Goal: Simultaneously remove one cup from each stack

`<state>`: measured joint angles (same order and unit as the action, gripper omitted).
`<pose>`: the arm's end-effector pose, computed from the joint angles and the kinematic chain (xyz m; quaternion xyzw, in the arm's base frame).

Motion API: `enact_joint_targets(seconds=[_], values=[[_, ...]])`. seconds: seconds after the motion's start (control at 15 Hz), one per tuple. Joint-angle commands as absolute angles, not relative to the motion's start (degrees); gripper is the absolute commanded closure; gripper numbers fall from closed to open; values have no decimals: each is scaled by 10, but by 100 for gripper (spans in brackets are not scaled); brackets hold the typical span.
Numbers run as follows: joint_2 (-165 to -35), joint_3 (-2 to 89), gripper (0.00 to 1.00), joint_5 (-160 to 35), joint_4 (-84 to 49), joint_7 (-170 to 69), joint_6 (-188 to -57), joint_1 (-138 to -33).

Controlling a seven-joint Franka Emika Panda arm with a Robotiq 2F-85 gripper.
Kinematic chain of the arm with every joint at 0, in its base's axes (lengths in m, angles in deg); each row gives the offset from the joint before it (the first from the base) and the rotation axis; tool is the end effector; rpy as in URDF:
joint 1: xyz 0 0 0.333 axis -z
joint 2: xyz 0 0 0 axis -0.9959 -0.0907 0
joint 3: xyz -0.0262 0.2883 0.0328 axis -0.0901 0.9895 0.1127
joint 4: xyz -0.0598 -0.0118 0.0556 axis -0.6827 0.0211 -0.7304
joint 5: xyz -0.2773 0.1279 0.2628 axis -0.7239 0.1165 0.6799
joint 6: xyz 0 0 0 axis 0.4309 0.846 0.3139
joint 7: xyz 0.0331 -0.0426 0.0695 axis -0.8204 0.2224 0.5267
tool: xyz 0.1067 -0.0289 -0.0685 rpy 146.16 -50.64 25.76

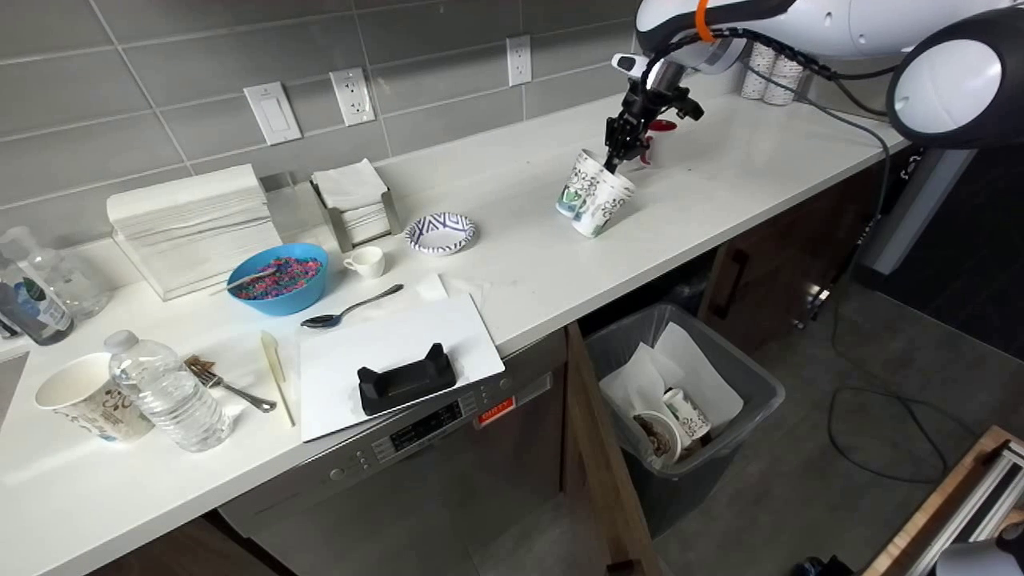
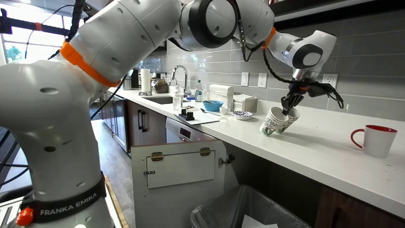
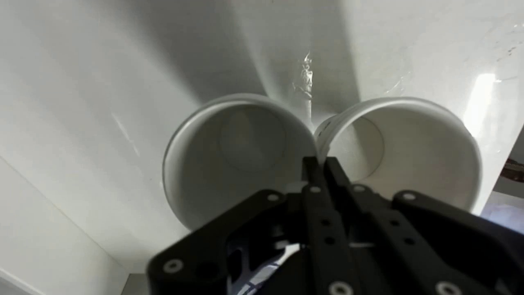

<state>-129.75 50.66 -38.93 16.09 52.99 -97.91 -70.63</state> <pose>0.7598 -0.1261 0.3365 -0.7461 -0.6363 -0.1807 0.0758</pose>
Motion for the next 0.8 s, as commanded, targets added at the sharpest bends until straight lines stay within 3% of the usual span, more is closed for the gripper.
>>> enact_joint_targets(seconds=[0.0,0.73], values=[[-1261,461,99,-473,128,480,-965,-754],[-1255,462,99,-651,136,438,-865,-790]])
